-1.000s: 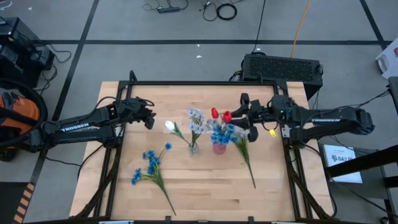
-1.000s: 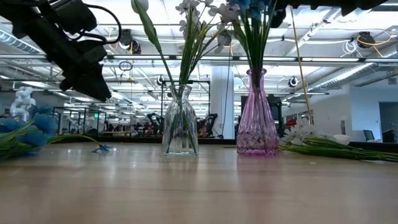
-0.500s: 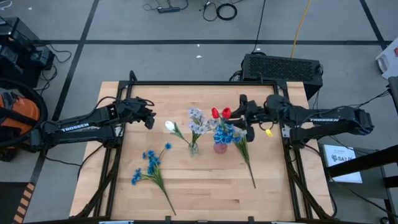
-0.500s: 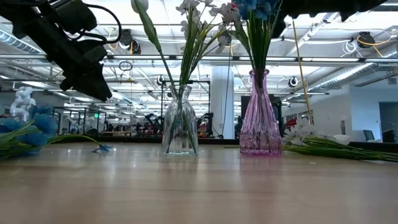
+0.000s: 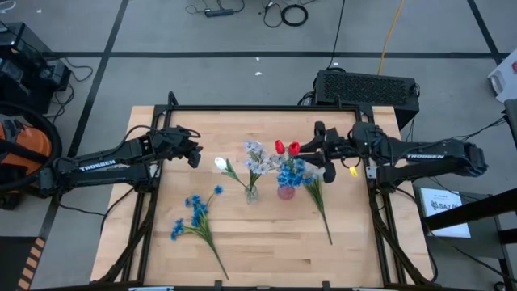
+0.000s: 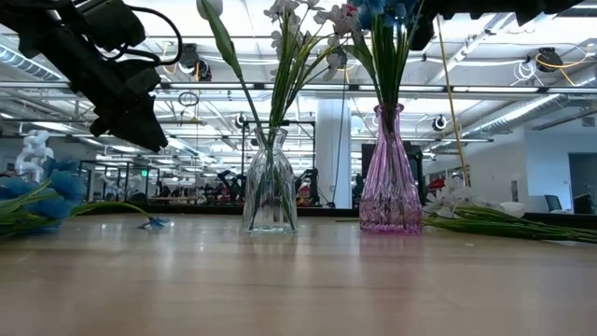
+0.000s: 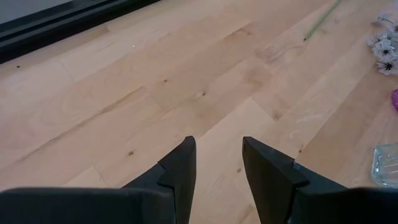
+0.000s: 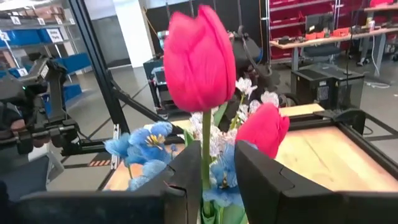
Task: Sort flowers into vase by color
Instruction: Put the red flower into the pink vase, then put the white flowers into the transparent vase
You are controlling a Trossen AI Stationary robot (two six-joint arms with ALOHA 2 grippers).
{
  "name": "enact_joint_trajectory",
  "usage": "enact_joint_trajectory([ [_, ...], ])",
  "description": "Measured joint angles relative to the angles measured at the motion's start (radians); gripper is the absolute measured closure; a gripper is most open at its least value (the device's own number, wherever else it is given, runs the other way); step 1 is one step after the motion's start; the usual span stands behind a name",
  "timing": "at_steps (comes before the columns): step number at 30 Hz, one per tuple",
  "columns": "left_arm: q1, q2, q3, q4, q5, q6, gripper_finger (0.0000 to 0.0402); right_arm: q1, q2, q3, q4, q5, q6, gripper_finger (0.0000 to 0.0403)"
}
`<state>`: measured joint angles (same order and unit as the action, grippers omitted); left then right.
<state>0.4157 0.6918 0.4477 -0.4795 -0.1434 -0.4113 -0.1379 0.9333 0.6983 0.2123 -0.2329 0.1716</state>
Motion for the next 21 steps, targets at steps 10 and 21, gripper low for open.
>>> enact_joint_trajectory([
  [10, 0.000, 0.000, 0.000, 0.000, -0.001, 0.007, 0.0265, -0.043, -0.048, 0.000, -0.143, 0.125, 0.000, 0.0314],
  [21, 0.000, 0.000, 0.000, 0.000, -0.001, 0.006, 0.0265, -0.086, -0.049, 0.000, -0.205, 0.591, 0.306, 0.0314],
])
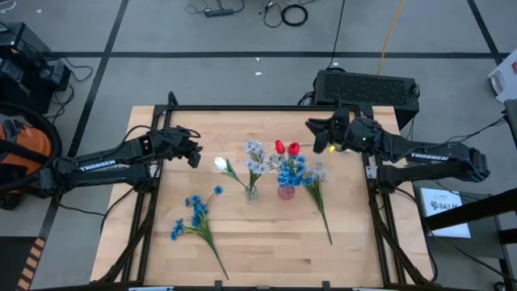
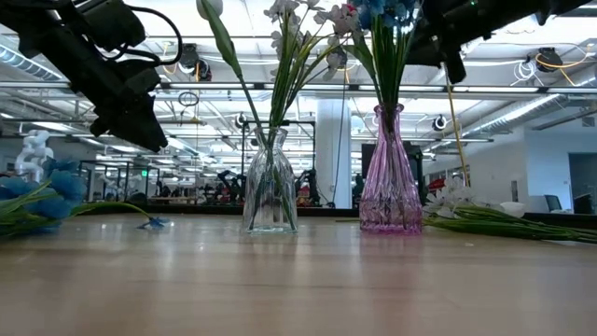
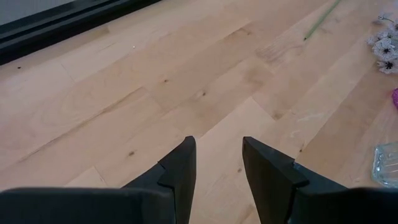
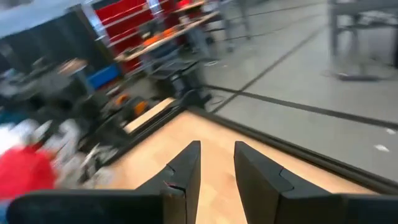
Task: Sort flowers into vase by color
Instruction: Put the white flowers into the transparent vase
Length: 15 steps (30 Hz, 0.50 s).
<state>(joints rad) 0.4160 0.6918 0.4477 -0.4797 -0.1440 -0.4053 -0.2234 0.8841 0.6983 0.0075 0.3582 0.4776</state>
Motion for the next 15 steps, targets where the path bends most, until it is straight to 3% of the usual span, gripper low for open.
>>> enact_joint_trajectory([
  [8, 0.000, 0.000, 0.000, 0.000, 0.000, 0.000, 0.0265, -0.021, 0.000, 0.000, -0.068, 0.012, 0.040, 0.0314],
  [15, 0.000, 0.000, 0.000, 0.000, 0.000, -0.001, 0.0265, -0.017, 0.000, 0.000, -0.391, 0.003, 0.381, 0.0350],
])
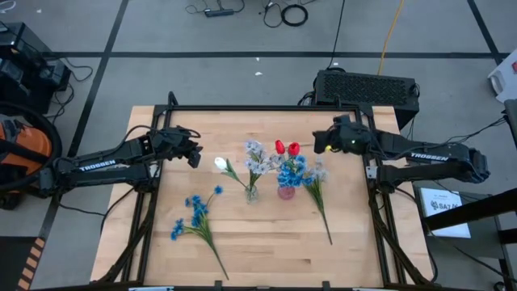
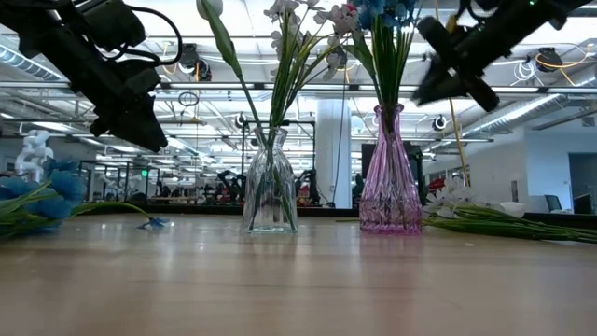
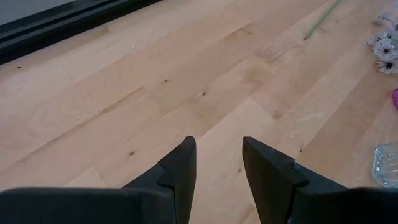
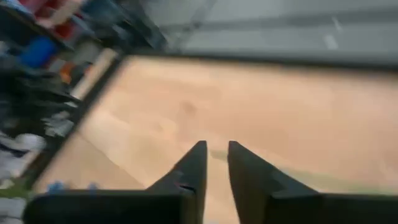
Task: Sort flowers into vase by color
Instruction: Put the white flowers into the transparent vase
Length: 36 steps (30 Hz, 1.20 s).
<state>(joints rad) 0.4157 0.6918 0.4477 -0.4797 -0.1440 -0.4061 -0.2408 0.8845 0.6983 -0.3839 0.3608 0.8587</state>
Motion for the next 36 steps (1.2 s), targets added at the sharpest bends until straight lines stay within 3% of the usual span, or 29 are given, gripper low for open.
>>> enact_joint_trajectory([
  [4, 0.000, 0.000, 0.000, 0.000, 0.000, 0.001, 0.0265, 0.022, 0.000, 0.000, -0.185, -0.064, 0.186, 0.0395],
  [7, 0.000, 0.000, 0.000, 0.000, 0.000, 0.000, 0.0265, 0.050, 0.011, 0.000, -0.282, -0.130, 0.314, 0.0397],
  [15, 0.000, 0.000, 0.000, 0.000, 0.000, 0.000, 0.0265, 0.217, 0.119, 0.003, -0.411, -0.142, 0.539, 0.0402],
  [22, 0.000, 0.000, 0.000, -0.001, 0.032, -0.001, 0.0265, 0.366, 0.277, 0.131, -0.674, -0.187, 0.700, 0.0402],
  [29, 0.000, 0.000, 0.000, -0.003, 0.036, 0.001, 0.0265, 0.447, 0.378, 0.182, -0.664, -0.185, 0.733, 0.0399],
  [36, 0.000, 0.000, 0.000, -0.009, 0.035, -0.005, 0.0265, 0.526, 0.458, 0.182, -0.658, -0.200, 0.798, 0.0349],
])
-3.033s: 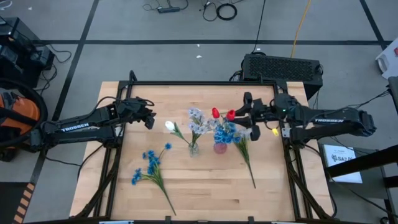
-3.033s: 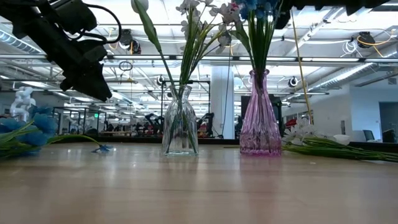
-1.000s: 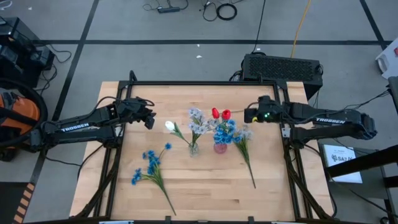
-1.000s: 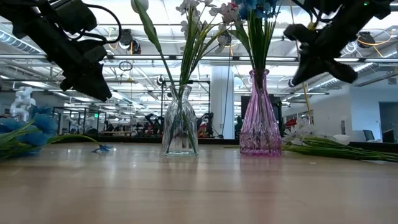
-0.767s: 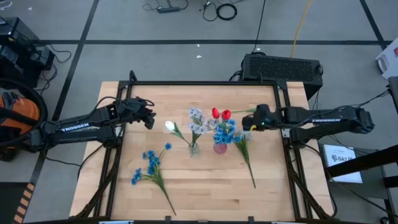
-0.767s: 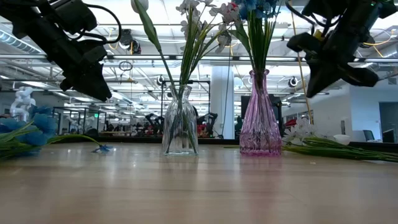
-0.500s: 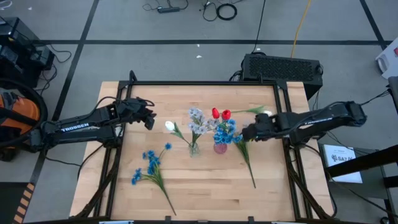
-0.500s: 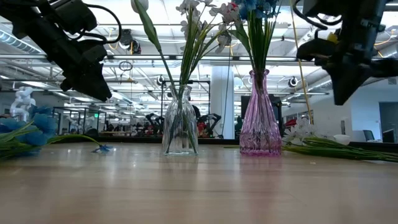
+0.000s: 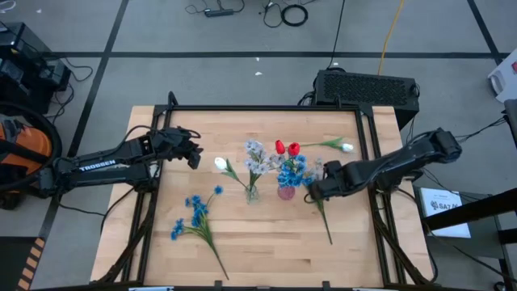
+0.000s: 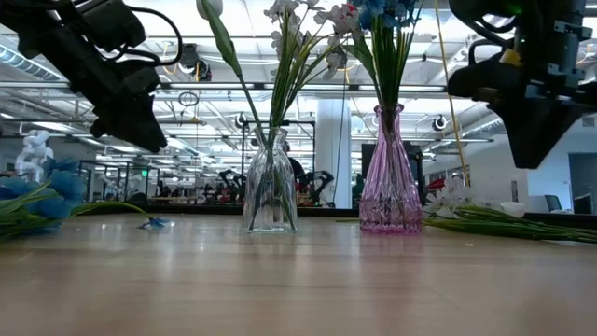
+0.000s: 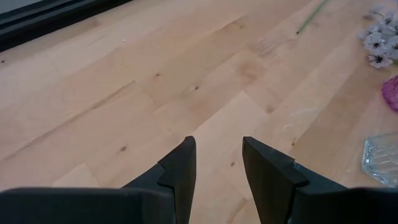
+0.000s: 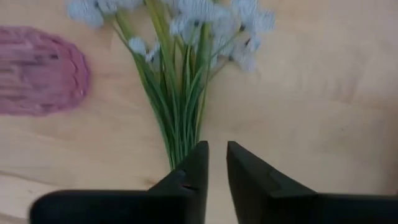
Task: Sort flowers into vase by color
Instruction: Put the white flowers into the transparent vase
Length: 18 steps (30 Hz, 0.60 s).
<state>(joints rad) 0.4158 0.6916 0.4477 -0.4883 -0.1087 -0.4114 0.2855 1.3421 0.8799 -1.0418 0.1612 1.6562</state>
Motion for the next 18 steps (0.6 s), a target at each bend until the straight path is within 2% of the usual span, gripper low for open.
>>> enact_joint_trajectory([
  [7, -0.017, 0.000, 0.000, -0.054, 0.030, -0.019, 0.0265, 0.102, 0.064, 0.000, 0.076, 0.013, 0.068, 0.0265],
  [12, -0.084, 0.000, 0.000, -0.124, 0.033, -0.166, 0.0265, 0.158, 0.118, 0.000, 0.109, 0.052, 0.061, 0.0214],
  [18, -0.230, 0.000, 0.000, -0.150, 0.015, -0.366, 0.0265, 0.171, 0.206, 0.000, 0.172, 0.077, 0.049, 0.0190],
])
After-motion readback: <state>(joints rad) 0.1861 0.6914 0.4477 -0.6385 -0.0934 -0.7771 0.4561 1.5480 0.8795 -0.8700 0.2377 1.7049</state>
